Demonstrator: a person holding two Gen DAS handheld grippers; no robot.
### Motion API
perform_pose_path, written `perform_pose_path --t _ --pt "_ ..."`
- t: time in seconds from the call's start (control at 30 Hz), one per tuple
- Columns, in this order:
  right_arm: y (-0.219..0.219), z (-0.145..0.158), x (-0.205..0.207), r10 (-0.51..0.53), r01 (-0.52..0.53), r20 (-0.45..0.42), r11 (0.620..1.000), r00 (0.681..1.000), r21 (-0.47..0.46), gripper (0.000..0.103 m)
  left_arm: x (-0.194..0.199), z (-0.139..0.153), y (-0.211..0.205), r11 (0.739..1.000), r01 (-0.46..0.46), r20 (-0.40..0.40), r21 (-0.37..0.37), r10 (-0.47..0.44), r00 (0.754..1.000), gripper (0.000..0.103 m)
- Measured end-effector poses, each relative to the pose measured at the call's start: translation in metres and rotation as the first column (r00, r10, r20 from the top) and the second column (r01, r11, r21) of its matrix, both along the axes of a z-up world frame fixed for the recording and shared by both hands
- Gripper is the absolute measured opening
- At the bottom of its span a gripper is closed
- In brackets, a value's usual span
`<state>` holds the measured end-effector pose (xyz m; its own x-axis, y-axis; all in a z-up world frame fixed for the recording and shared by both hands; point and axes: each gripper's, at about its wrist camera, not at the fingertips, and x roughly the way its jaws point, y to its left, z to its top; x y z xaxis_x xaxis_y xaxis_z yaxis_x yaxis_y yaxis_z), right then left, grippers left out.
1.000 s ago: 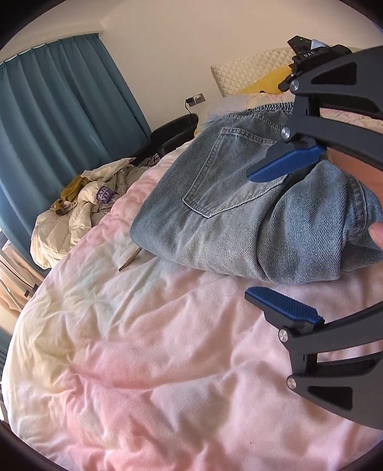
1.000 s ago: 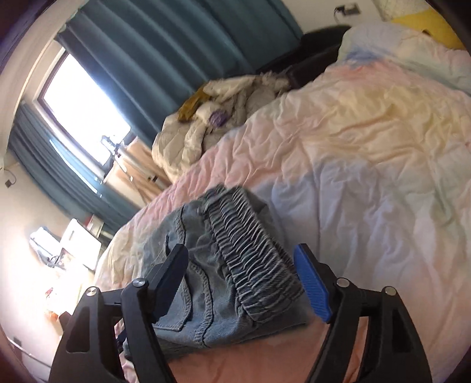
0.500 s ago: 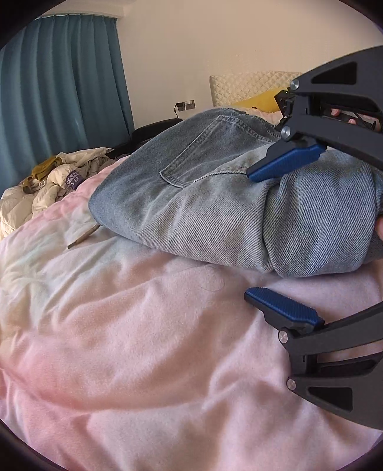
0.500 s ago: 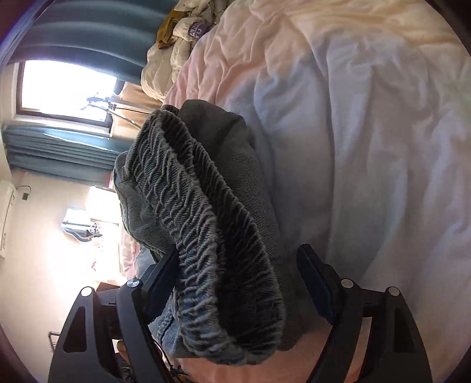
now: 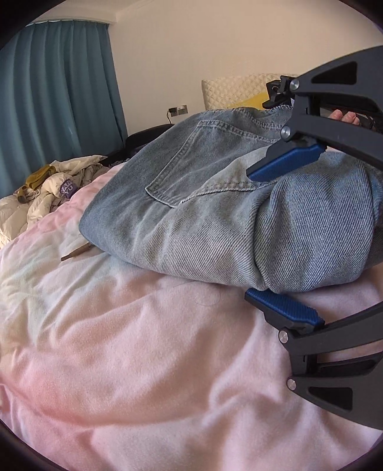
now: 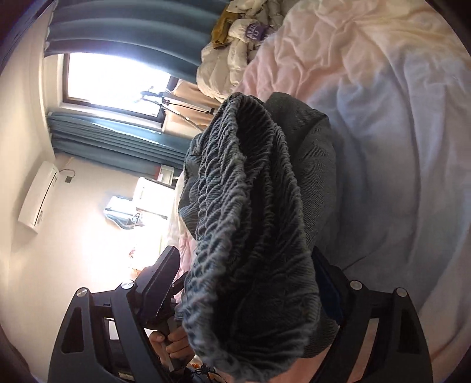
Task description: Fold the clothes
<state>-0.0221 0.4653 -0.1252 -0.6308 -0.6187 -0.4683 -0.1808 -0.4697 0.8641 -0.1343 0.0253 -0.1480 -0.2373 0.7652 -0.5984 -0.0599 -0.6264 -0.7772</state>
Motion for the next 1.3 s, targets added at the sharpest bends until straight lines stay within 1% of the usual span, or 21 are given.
perform_pose_path --t 0.13,0.23,0.27,0.3,0.37,0.5,0.6,0.67,0.73,0.87,0.9,1.03,1.17,1.27,1.3 --pt "0.010 -0.017 -0.001 -0.015 0.014 0.057 1.000 0.998 0.005 0.087 0.000 0.001 0.005 1.000 0.001 0.001 -0.029 -0.001 1.000 0.076" --pt "0.014 -0.025 -0.003 -0.019 0.016 0.083 0.999 0.996 0.036 0.085 0.001 0.004 0.010 0.998 0.006 -0.025 -0.063 -0.007 1.000 0.076" --pt "0.015 -0.026 -0.003 -0.021 0.017 0.084 0.999 0.996 0.046 0.084 0.002 0.006 0.012 0.997 0.010 -0.035 -0.074 -0.013 0.999 0.074" --pt "0.017 -0.028 -0.004 -0.023 0.019 0.086 0.998 0.996 0.055 0.082 0.002 0.007 0.014 0.996 0.015 -0.041 -0.085 -0.018 0.999 0.070" --pt "0.021 -0.029 -0.002 -0.032 0.026 0.087 0.997 0.996 0.068 0.077 0.002 0.009 0.012 0.994 0.017 -0.053 -0.112 -0.023 0.998 0.067" --pt "0.029 -0.025 0.005 -0.054 0.045 0.082 0.993 0.995 0.111 0.059 0.005 0.015 0.015 0.987 0.007 -0.084 -0.162 -0.021 0.996 0.059" --pt "0.032 -0.022 0.013 -0.101 0.090 0.076 0.986 0.992 0.138 0.051 0.011 0.021 0.018 0.976 -0.012 -0.125 -0.218 -0.016 0.992 0.052" --pt "0.033 -0.019 0.018 -0.134 0.121 0.069 0.980 0.989 0.158 0.047 0.016 0.024 0.019 0.967 -0.022 -0.150 -0.255 -0.017 0.989 0.048" --pt "0.032 -0.013 0.023 -0.150 0.137 0.052 0.970 0.987 0.202 0.045 0.020 0.028 0.020 0.958 -0.031 -0.175 -0.284 -0.020 0.984 0.044" --pt "0.034 0.000 0.031 -0.153 0.142 0.021 0.950 0.988 0.277 0.041 0.027 0.039 0.019 0.946 -0.057 -0.217 -0.319 -0.014 0.976 0.036" --pt "0.035 0.003 0.033 -0.151 0.141 0.012 0.946 0.988 0.290 0.040 0.030 0.043 0.019 0.942 -0.067 -0.231 -0.328 -0.011 0.973 0.033" --pt "0.041 0.017 0.042 -0.140 0.139 -0.021 0.935 0.990 0.326 0.039 0.037 0.061 0.019 0.932 -0.100 -0.282 -0.349 -0.003 0.959 0.028" --pt "0.046 0.028 0.057 -0.139 0.147 -0.047 0.927 0.989 0.344 0.038 0.053 0.087 0.020 0.905 -0.150 -0.366 -0.398 -0.007 0.930 0.026" --pt "0.051 0.038 0.067 -0.141 0.155 -0.065 0.913 0.988 0.378 0.037 0.059 0.106 0.027 0.894 -0.154 -0.410 -0.421 -0.037 0.911 0.025" --pt "0.053 0.042 0.070 -0.139 0.159 -0.078 0.910 0.987 0.383 0.037 0.056 0.111 0.035 0.889 -0.155 -0.422 -0.431 -0.047 0.905 0.025"
